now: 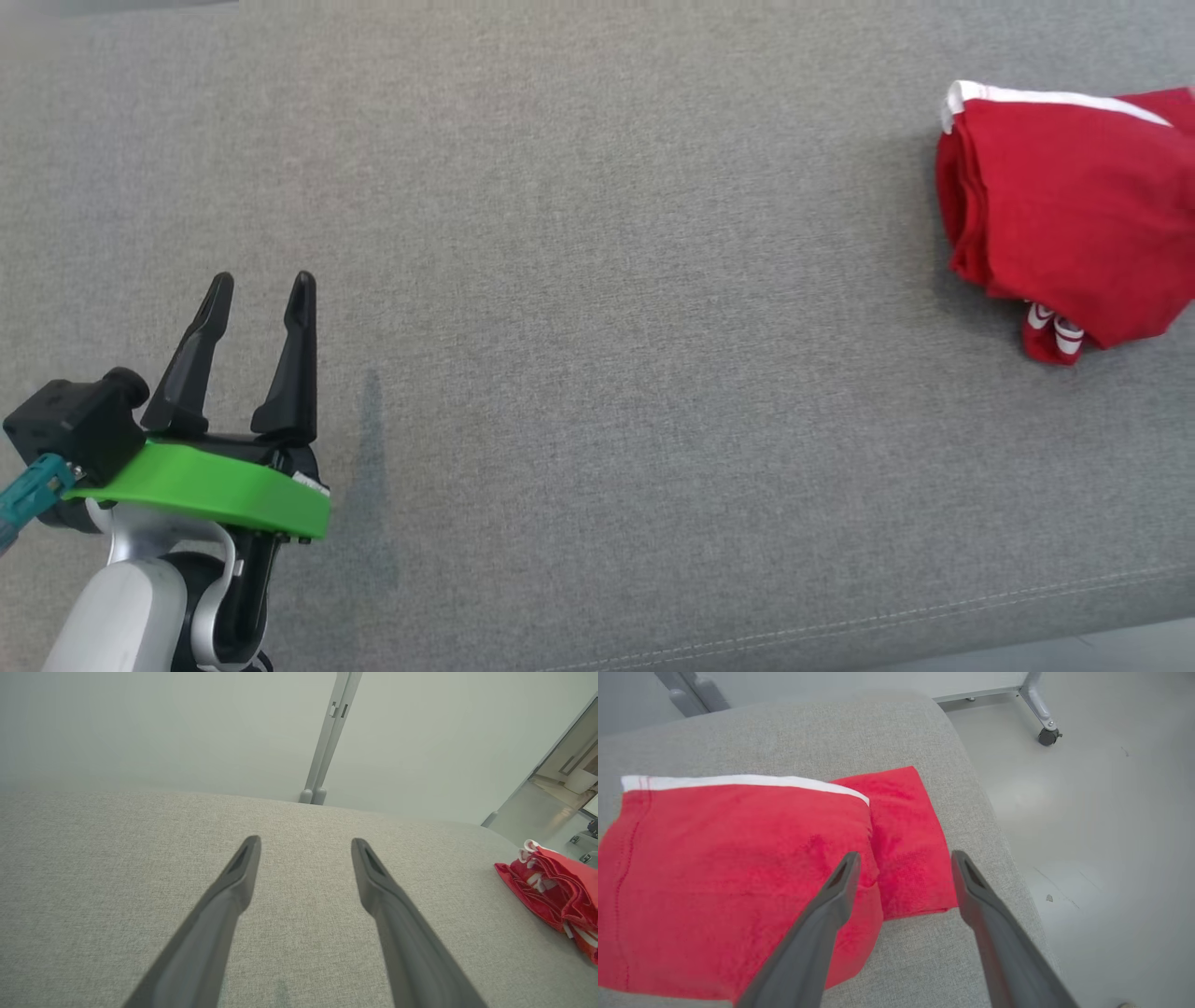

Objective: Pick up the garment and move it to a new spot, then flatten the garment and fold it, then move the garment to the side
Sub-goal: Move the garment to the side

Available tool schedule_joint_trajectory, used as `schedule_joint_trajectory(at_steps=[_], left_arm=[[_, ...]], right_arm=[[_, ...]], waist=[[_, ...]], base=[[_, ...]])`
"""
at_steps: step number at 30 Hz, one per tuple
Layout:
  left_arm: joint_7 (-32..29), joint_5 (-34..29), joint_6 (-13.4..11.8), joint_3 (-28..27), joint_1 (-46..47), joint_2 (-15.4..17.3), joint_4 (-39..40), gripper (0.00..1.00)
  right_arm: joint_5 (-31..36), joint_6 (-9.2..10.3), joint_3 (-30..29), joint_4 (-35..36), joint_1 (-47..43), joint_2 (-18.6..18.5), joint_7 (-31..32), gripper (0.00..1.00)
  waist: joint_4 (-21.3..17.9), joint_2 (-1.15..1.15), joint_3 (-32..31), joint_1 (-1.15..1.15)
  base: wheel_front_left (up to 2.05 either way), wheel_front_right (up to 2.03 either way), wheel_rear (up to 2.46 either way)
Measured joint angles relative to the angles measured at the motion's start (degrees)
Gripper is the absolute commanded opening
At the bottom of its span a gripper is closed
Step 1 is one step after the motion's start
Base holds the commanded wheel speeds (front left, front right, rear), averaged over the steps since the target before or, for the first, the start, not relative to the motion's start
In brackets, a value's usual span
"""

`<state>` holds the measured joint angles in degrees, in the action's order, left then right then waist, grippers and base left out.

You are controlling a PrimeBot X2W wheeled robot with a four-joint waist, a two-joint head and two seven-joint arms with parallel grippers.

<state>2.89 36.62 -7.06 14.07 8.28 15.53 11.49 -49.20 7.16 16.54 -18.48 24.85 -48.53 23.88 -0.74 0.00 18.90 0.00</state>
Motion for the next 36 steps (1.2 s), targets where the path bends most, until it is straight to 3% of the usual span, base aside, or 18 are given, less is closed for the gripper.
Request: schedule_joint_trajectory(at_steps=[9, 17, 25, 36], left_arm=[[0.76, -0.60, 0.00, -1.11, -3.44, 0.54, -1.56, 1.00], [2.25, -1.30, 0.00, -0.96, -5.56, -0.51, -2.76, 1.00], [4.32, -3.25, -0.01, -0.98, -8.12, -0.34, -5.52, 1.00], [5.24, -5.02, -0.01, -0.13, -10.01, -0.31, -9.40, 1.00]], right_arm=[[3.81, 0.01, -3.90, 7.02, -3.55, 0.74, -16.11, 1.00], [8.36, 0.01, -6.90, 11.63, -11.83, 7.28, -30.49, 1.00], [14.49, 0.02, -4.28, 13.72, -18.57, 14.12, -37.42, 1.00], [19.25, 0.01, -0.68, 14.14, -23.87, 20.64, -37.45, 1.00]], waist=[[-1.90, 0.00, -3.70, 0.00], [-2.37, 0.00, -8.18, 0.00], [-0.77, 0.00, -11.74, 0.00], [3.29, 0.00, -15.74, 0.00]], base=[[0.00, 0.00, 0.00], [0.00, 0.00, 0.00], [0.00, 0.00, 0.00], [0.00, 0.00, 0.00]])
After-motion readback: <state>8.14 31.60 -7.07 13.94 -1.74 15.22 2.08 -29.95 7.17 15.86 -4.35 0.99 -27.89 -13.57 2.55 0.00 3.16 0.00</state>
